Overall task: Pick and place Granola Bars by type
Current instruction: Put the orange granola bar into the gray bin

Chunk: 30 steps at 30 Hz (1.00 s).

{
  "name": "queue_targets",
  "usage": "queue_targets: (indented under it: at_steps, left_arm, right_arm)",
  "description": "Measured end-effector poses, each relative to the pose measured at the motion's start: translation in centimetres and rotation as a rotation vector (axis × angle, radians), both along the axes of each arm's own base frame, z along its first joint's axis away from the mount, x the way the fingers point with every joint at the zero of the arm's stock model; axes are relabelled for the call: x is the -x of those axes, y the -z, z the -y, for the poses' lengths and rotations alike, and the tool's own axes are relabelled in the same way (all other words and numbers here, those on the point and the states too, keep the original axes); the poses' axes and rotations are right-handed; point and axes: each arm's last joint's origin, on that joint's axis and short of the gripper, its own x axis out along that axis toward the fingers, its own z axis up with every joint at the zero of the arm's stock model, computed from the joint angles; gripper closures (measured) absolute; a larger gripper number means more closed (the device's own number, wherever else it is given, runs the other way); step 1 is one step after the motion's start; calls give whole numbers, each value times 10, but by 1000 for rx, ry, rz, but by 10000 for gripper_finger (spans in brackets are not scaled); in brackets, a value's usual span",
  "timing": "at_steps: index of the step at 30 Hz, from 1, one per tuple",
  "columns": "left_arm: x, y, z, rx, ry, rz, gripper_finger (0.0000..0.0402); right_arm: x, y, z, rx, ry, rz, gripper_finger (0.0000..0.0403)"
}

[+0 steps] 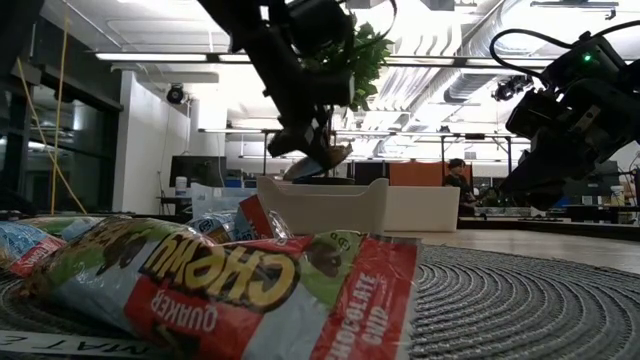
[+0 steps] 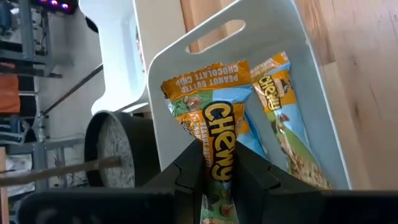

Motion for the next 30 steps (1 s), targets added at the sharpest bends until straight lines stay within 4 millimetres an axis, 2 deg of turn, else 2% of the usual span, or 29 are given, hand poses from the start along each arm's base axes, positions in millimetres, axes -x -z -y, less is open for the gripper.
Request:
queue_targets:
  at_steps: [5,12,21,30]
  left_arm:
    - [-12,13,-4,-13,32,-14,342]
    - [-25,12,-18,27,-27,21,342]
    - [-21,5,-44,176,-83,20,342]
    - [-14,18,-51,279,-105,-56,342]
  right_arm:
    - [0,0,0,0,0,0,403]
    - [0,0,0,0,0,0,403]
    - [0,0,0,0,0,0,403]
    - [0,0,0,0,0,0,403]
